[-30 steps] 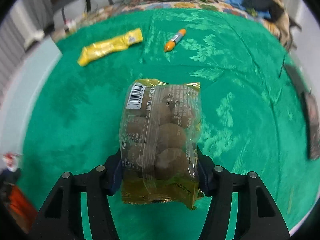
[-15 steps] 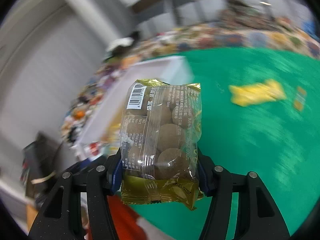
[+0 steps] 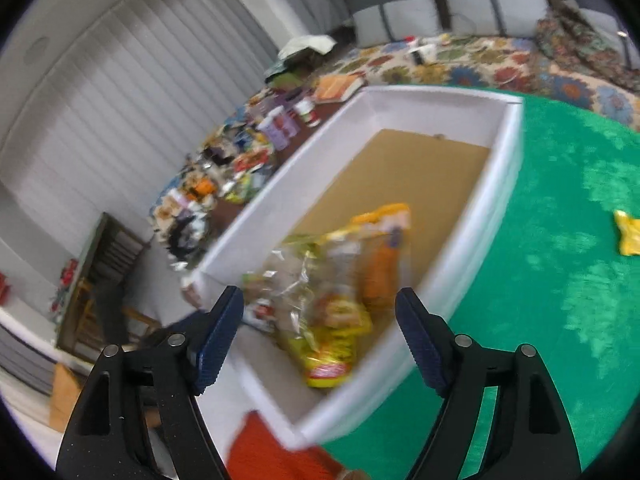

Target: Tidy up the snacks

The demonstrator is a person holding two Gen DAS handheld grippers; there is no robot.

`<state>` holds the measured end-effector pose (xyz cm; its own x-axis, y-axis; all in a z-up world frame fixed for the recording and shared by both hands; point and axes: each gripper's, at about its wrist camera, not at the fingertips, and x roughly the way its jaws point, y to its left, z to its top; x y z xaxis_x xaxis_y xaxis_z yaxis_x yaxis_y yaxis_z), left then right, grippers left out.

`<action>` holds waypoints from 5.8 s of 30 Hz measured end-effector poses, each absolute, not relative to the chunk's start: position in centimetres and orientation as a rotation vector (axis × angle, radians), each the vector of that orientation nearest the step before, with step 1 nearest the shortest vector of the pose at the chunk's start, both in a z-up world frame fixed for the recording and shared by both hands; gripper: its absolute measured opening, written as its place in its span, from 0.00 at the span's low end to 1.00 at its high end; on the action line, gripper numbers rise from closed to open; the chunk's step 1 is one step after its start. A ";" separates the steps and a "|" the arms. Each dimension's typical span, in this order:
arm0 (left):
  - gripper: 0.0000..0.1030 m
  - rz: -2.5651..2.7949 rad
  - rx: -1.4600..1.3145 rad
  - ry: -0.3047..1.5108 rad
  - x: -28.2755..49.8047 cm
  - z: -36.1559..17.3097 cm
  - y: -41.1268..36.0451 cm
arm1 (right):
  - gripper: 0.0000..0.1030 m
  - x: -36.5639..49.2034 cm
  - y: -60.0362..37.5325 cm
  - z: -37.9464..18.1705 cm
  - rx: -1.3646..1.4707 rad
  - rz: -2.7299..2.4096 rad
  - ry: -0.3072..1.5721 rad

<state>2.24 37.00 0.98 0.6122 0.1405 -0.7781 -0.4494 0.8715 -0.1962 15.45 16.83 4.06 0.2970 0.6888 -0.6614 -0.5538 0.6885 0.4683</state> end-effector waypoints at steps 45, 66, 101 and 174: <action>1.00 -0.200 0.103 1.026 17.4 -10.3 -2.5 | 0.86 12.2 -26.3 -11.3 0.041 -0.053 0.902; 1.00 -0.269 0.131 0.961 17.8 -10.5 -3.0 | 0.87 12.2 -26.3 -11.3 0.041 -0.053 0.902; 1.00 -0.543 0.609 1.070 40.1 -6.6 -11.2 | 0.88 12.1 -26.3 -11.3 0.042 -0.052 0.902; 1.00 -0.133 0.064 0.945 23.6 -10.9 3.9 | 0.83 35.1 -19.3 -10.3 0.219 -0.079 1.012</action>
<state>23.60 3.93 -10.93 0.5780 -0.0859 -0.8115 0.1420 0.9899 -0.0037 35.11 -19.27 -10.26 0.5296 0.0356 -0.8475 0.1667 0.9753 0.1451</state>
